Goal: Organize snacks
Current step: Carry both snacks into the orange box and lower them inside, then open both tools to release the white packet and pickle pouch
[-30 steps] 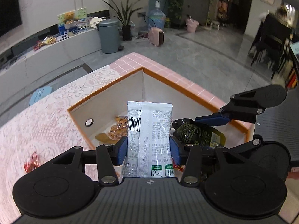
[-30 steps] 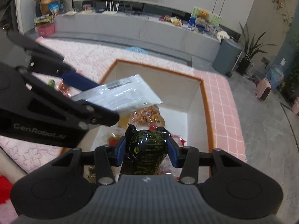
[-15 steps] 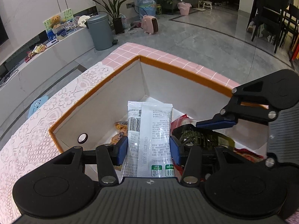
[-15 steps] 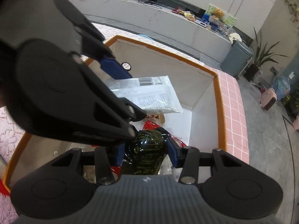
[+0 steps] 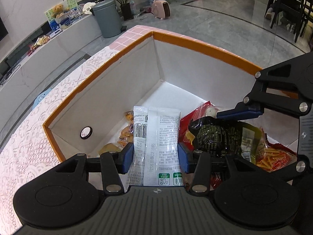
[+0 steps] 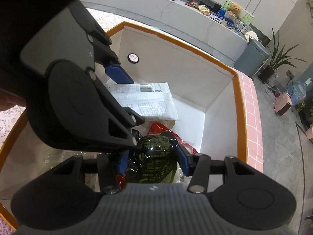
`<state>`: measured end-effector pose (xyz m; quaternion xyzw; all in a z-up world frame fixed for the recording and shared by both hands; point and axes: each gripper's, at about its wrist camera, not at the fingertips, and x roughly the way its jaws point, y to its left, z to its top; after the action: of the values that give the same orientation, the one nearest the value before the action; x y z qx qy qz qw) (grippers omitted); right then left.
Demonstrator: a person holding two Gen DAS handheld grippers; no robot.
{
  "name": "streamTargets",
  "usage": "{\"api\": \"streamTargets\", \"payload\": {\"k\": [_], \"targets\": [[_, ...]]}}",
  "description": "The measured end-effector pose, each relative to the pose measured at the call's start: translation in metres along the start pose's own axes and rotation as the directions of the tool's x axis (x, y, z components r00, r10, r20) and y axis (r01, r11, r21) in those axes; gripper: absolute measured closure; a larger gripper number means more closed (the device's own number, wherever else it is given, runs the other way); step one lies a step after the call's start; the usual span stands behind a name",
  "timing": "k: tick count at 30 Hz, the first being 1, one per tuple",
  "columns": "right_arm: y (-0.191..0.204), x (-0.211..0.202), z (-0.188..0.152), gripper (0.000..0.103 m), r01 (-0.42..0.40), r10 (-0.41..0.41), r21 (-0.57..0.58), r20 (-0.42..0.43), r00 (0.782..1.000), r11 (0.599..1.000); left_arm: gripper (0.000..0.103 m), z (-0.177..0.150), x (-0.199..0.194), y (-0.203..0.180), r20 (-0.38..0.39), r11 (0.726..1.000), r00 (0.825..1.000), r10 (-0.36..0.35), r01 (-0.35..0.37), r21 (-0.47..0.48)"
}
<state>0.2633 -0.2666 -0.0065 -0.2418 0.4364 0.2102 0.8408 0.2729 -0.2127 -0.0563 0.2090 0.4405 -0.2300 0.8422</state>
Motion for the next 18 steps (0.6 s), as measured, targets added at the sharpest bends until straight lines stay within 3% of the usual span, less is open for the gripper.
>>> {"api": "streamTargets", "payload": {"k": [8, 10, 14, 18], "targets": [[0.000, -0.004, 0.005, 0.045, -0.001, 0.002, 0.014, -0.031, 1.000, 1.000, 0.038, -0.005, -0.015, 0.003, 0.028, 1.000, 1.000, -0.006, 0.005, 0.008], [0.000, -0.007, 0.006, 0.038, -0.001, 0.002, 0.020, -0.038, 0.999, 1.000, 0.032, -0.006, -0.022, 0.003, 0.041, 1.000, 0.999, 0.008, -0.008, 0.013], [0.005, -0.016, 0.008, 0.025, 0.026, -0.025, 0.029, -0.032, 0.999, 0.999, 0.031, -0.008, -0.042, 0.006, 0.068, 1.000, 0.998, -0.003, 0.003, 0.005], [0.008, -0.032, 0.010, 0.019, 0.037, -0.037, 0.040, -0.010, 0.999, 0.999, 0.030, -0.014, -0.063, 0.010, 0.109, 1.000, 0.994, 0.016, -0.015, -0.009]]}}
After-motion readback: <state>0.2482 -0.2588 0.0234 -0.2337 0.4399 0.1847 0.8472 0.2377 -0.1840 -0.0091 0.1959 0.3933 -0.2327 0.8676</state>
